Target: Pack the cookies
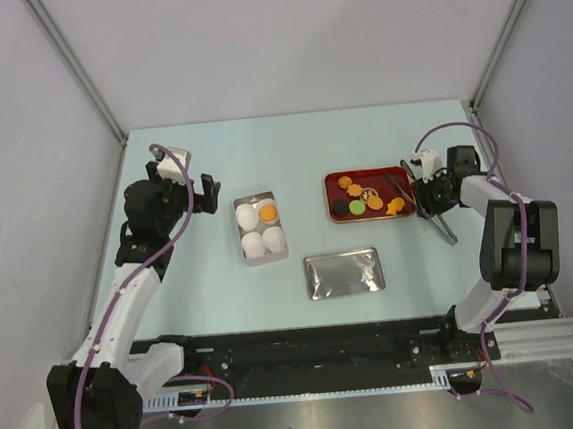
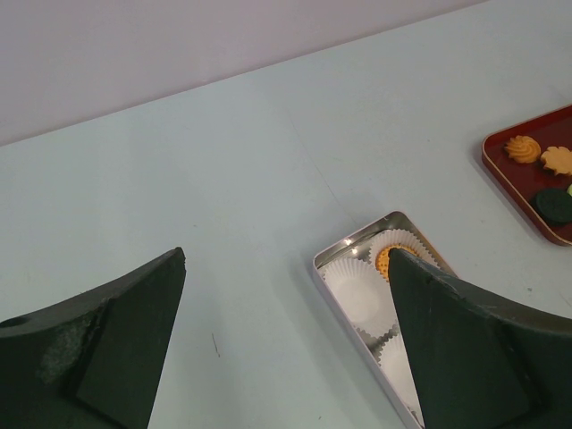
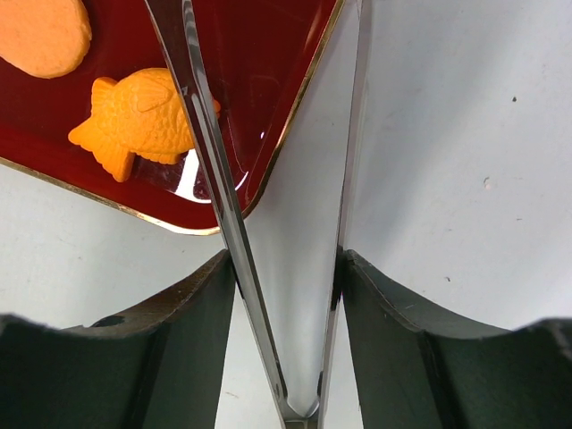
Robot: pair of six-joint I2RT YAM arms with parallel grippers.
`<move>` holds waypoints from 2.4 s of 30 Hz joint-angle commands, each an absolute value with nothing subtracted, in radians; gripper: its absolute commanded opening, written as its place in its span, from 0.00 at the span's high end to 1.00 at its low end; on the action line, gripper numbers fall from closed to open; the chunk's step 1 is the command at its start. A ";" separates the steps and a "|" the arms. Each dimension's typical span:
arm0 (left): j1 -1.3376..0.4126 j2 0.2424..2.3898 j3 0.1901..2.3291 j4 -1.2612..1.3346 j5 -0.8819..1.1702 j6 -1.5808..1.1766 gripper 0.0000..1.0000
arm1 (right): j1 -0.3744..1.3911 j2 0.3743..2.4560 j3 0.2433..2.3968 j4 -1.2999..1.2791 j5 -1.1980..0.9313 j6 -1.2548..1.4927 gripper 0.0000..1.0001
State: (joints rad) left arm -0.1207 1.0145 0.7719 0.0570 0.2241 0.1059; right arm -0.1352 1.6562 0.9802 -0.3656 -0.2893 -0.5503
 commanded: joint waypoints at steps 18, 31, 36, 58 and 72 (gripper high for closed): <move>-0.126 1.009 0.772 0.075 0.250 0.115 0.00 | -0.141 1.707 0.979 -0.339 -0.290 -0.540 0.45; -0.126 1.012 0.773 0.074 0.249 0.117 0.00 | -0.141 1.625 0.980 -0.359 -0.321 -0.523 0.57; -0.126 1.015 0.773 0.074 0.249 0.117 0.00 | -0.140 1.549 0.982 -0.374 -0.336 -0.511 0.59; -0.126 1.009 0.778 0.071 0.255 0.115 0.00 | 0.029 1.284 1.039 -0.482 -0.265 -0.443 0.58; -0.126 1.009 0.779 0.066 0.255 0.115 0.00 | 0.189 1.331 1.039 -0.459 -0.201 -0.422 0.55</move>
